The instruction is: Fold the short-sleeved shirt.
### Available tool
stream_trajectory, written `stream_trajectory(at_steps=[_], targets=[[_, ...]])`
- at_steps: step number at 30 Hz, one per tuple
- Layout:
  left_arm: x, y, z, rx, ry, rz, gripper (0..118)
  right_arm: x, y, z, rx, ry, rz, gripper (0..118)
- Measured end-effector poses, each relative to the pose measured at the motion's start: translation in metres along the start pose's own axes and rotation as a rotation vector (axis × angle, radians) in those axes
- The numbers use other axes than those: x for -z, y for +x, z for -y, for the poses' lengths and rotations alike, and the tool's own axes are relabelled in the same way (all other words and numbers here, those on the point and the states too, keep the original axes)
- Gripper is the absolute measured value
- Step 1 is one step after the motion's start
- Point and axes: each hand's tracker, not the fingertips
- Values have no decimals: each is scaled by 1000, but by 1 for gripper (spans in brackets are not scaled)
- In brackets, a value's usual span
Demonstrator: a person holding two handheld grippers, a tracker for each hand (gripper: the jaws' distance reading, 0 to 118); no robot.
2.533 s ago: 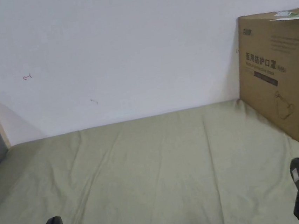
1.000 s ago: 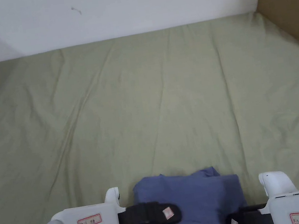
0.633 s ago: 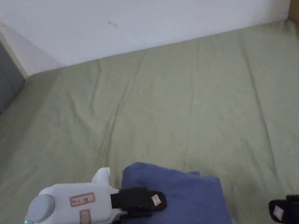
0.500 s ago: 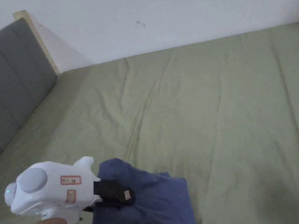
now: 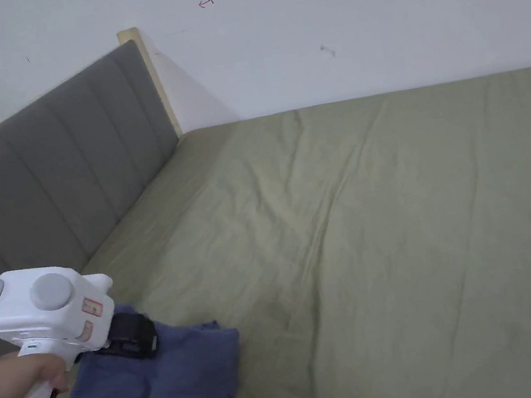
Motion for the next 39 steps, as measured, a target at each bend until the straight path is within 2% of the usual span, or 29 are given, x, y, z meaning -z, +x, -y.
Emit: stream_trajectory(at_steps=[2,5,6,10,11,12,13,14,18,21,25,27,29,31,34,36,39], targets=[[-21,-6,5,-28,124,43,113,0,-2,-1,-16,1,-2,0],[-41,-1,8,-58,221,-1,112,-1,-5,-2,-24,3,-5,0],[-50,6,14,-65,261,25,112,-2,-5,-2,-24,4,-8,0],[-63,68,44,32,329,107,111,-12,-8,-4,-21,27,-22,0],[-66,87,52,78,334,111,96,-14,-9,-6,-21,32,-23,0],[-68,112,62,130,359,110,68,-18,-10,-7,-24,38,-24,0],[-73,138,73,170,392,113,29,-22,-11,-9,-31,45,-23,0],[-78,162,84,185,420,132,1,-26,-12,-11,-40,55,-21,0],[-93,226,113,80,518,424,1,-46,-16,-19,-54,91,-13,0],[-120,271,130,27,627,493,1,-66,-18,-29,-70,146,1,0],[-165,319,156,76,972,335,1,-102,-28,-41,-161,346,40,0],[-182,333,162,51,1068,282,1,-118,-35,-42,-219,489,86,0],[-199,341,172,35,1131,308,1,-130,-43,-38,-281,659,129,0],[-209,350,184,52,1199,266,1,-134,-42,-28,-349,838,158,0],[-213,362,207,64,1297,142,1,-132,-39,-12,-340,987,315,0],[-212,368,220,42,1318,124,1,-132,-36,-5,-317,1010,393,0],[-213,366,227,38,1310,150,1,-132,-31,-3,-299,982,370,0]])
